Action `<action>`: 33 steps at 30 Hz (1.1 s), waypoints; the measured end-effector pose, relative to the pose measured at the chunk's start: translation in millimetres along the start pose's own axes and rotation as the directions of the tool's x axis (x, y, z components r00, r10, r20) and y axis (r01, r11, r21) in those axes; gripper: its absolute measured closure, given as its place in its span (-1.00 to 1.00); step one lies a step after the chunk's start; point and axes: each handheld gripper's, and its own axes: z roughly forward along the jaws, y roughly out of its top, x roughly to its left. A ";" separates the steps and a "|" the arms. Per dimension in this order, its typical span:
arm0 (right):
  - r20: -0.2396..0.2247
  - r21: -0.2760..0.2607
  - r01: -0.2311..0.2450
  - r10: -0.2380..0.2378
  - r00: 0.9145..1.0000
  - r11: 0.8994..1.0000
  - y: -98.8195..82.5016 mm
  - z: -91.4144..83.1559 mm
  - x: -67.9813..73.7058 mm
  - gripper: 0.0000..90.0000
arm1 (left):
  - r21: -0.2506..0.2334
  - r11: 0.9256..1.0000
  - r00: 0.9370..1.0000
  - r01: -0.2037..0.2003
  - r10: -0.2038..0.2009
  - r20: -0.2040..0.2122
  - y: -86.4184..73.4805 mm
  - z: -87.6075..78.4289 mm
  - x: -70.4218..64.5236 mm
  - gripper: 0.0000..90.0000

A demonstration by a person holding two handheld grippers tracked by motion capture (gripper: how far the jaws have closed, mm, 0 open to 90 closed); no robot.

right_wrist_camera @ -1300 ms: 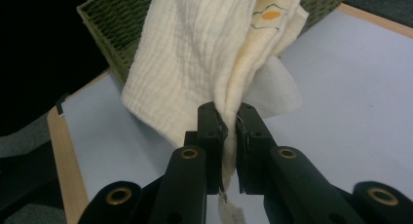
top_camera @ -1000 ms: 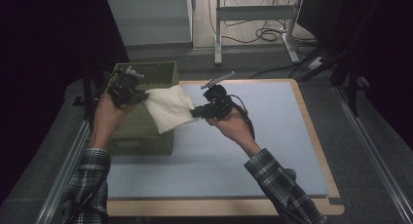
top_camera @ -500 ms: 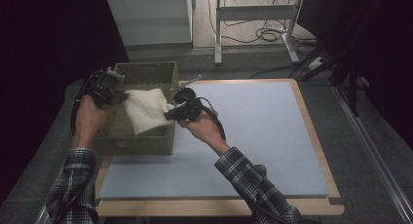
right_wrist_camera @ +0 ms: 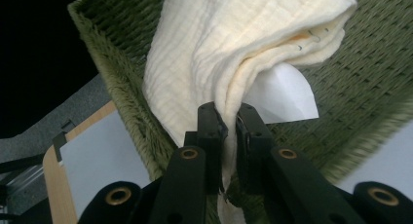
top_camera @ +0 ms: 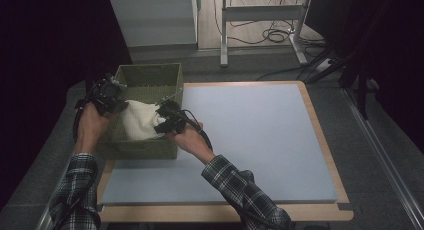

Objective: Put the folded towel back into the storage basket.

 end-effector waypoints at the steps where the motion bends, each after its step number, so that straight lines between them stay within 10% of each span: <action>1: 0.010 0.012 -0.008 0.008 1.000 1.000 0.5 5.0 0.9 0.82 | 0.001 1.000 1.000 -0.003 0.003 -0.001 -1.2 4.3 -0.5 0.81; 17: 0.065 0.110 -0.034 0.027 0.998 0.993 1.7 25.3 5.7 0.69 | 0.022 0.999 0.999 -0.034 0.033 0.031 -2.7 38.0 -14.0 0.75; 33: 0.072 0.039 0.038 -0.041 0.997 0.999 8.7 -4.1 0.5 0.23 | -0.014 0.998 0.993 0.053 -0.051 0.110 -0.1 42.5 -18.6 -0.05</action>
